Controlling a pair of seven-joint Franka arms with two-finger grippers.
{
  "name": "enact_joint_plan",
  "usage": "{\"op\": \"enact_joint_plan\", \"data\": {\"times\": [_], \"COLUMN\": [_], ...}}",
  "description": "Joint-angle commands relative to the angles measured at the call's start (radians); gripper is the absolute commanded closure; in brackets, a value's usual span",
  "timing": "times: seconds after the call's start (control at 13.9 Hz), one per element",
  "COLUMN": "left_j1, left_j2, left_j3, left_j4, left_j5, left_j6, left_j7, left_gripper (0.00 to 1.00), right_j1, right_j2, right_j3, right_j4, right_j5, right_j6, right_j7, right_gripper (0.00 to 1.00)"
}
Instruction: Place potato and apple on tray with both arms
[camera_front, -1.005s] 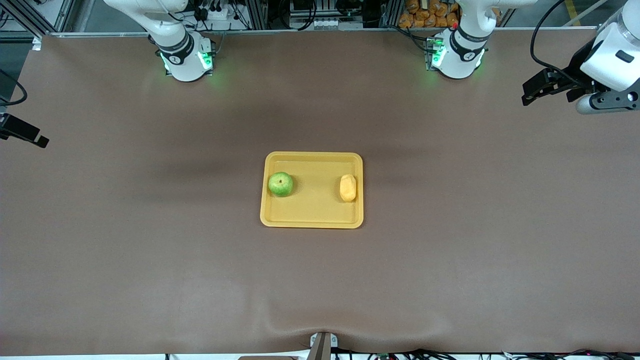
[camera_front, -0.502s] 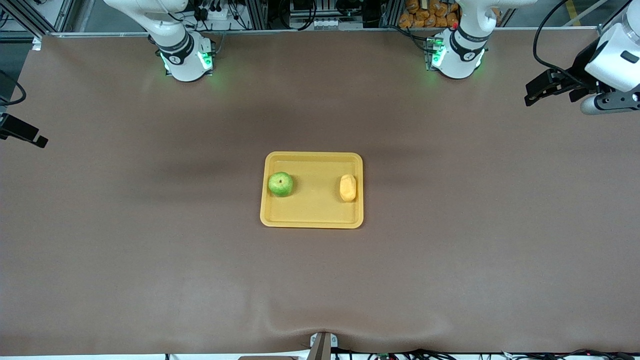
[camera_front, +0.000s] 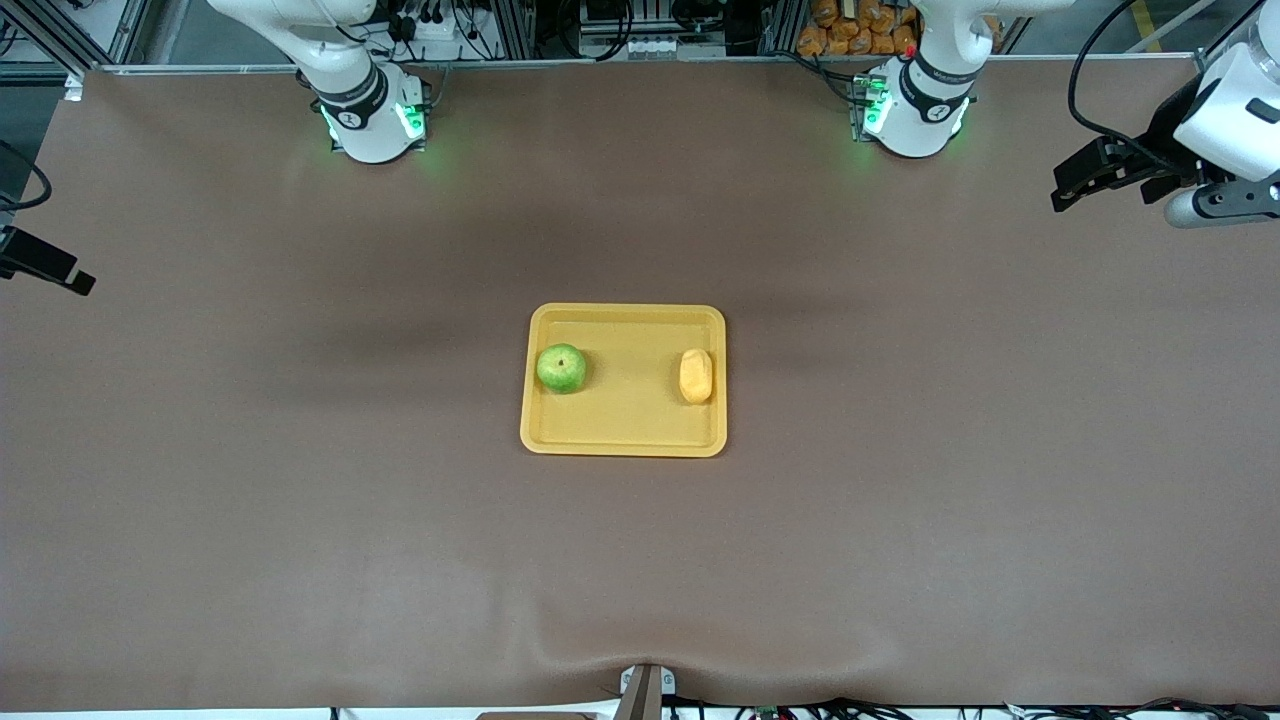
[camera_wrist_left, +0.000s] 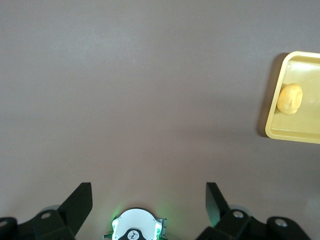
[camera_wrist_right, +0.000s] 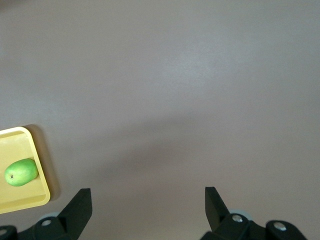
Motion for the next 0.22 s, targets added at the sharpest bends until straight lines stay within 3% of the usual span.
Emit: {"op": "enact_joint_plan", "data": {"times": [0.0, 0.14], "left_j1": [0.006, 0.003], "left_j2": [0.008, 0.01], "left_j3": [0.005, 0.003], "left_j4": [0.027, 0.028], "left_j5": [-0.017, -0.017], "left_j6": [-0.012, -0.012], "left_j7": [0.022, 0.018], "left_gripper": [0.0, 0.0], "right_j1": [-0.028, -0.02], "right_j2": [0.018, 0.018], "right_j3": [0.007, 0.008], "right_j4": [0.035, 0.033], "right_j5": [0.001, 0.007], "right_j6": [-0.011, -0.01], "right_j7": [-0.006, -0.005], "right_gripper": [0.0, 0.0]}}
